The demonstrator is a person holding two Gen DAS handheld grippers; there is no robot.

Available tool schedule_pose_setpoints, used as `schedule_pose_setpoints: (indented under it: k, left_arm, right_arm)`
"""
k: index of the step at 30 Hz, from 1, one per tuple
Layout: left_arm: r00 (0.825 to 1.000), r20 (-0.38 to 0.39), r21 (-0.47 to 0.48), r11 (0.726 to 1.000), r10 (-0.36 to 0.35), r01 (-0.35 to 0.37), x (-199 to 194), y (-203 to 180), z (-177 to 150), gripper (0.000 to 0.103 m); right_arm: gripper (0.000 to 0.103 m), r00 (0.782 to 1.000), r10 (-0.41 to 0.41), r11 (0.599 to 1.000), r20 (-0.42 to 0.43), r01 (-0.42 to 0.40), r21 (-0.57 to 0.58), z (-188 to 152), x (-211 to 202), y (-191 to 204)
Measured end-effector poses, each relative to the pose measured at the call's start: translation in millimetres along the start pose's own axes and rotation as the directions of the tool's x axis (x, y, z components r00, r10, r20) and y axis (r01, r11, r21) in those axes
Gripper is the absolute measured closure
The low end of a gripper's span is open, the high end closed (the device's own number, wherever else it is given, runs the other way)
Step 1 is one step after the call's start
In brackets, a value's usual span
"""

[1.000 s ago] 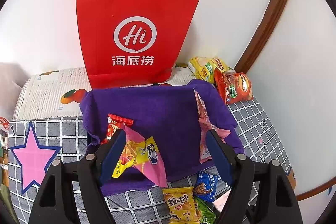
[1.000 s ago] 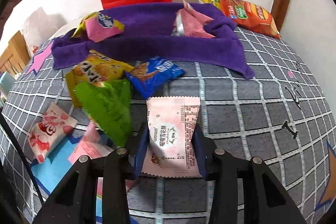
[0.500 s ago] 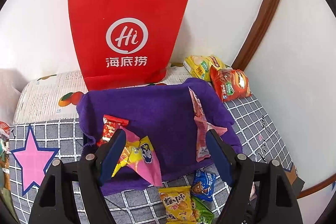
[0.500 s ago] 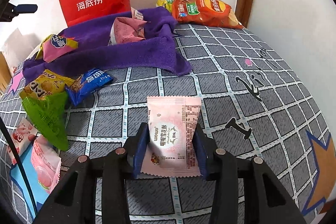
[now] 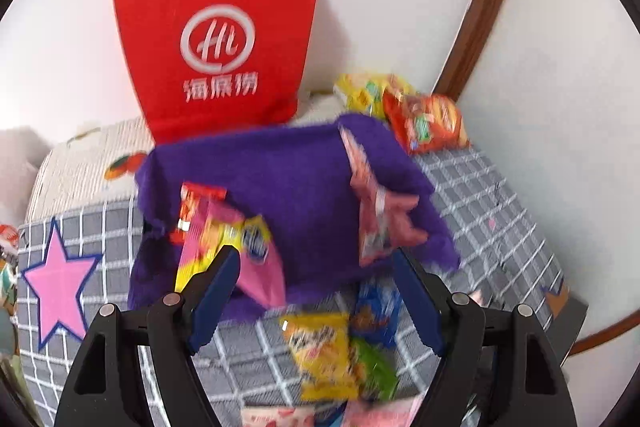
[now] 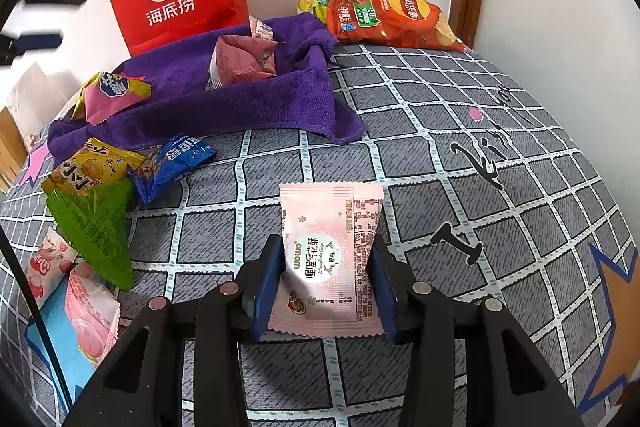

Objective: Organize snacks
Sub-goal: 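Grasp the red-white fruit candy bag with the left tool while the right tool holds the wafer packet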

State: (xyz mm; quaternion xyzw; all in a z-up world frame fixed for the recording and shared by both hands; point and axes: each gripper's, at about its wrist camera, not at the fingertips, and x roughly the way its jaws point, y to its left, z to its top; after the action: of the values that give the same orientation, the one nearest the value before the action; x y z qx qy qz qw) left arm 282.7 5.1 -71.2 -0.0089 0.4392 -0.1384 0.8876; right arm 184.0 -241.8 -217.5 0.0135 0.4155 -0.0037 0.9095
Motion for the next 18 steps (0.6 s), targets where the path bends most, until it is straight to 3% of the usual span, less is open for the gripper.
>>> schedule_pose_setpoints:
  k: [5,8,18]
  left_arm:
    - [0.998,-0.05,-0.024,0.999,0.04,-0.041,1.3,14.6,-43.0,0.026]
    - [0.996,-0.086,-0.049,0.998,0.027,-0.031,4.9,22.6,-75.3,0.026]
    - [0.981,-0.188,-0.027,0.998,0.05,-0.056,26.1,22.9,-150.0,0.026]
  right_arm:
    - [0.058,1.0,0.012,1.0,0.0,-0.012,0.009,0.1,-0.1,-0.4]
    - [0.058,1.0,0.013,1.0,0.0,-0.013,0.01,0.0,-0.6,-0.2]
    - [0.058,1.0,0.007,1.0,-0.003,-0.007,0.007,0.0,-0.9,1.3]
